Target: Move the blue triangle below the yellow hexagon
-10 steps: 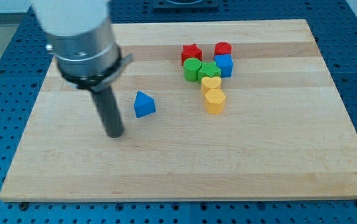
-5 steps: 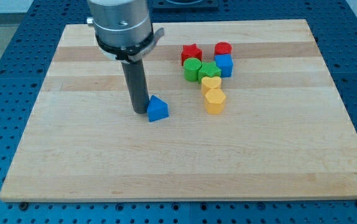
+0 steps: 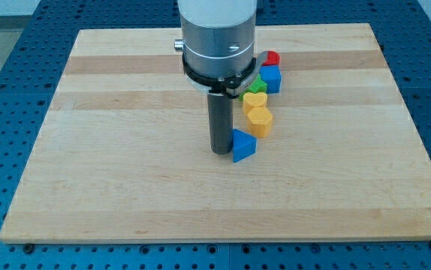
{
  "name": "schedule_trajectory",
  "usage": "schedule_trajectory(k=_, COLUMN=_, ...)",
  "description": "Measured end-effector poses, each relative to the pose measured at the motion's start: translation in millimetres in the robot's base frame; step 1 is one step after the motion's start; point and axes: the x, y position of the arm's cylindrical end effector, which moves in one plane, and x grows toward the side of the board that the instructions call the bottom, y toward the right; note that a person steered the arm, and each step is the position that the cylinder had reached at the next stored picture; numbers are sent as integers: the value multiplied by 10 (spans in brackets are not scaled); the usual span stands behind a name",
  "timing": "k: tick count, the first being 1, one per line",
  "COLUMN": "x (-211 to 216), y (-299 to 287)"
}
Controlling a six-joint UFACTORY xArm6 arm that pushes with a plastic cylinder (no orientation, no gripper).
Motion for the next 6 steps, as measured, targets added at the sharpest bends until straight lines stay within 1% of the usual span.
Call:
schedule_trajectory(k=1, x=157, y=1)
schedule_trajectory(k=2, x=196, y=131)
schedule_trajectory(k=3, x=187, y=251)
schedule_trajectory(k=6, x=186, y=289)
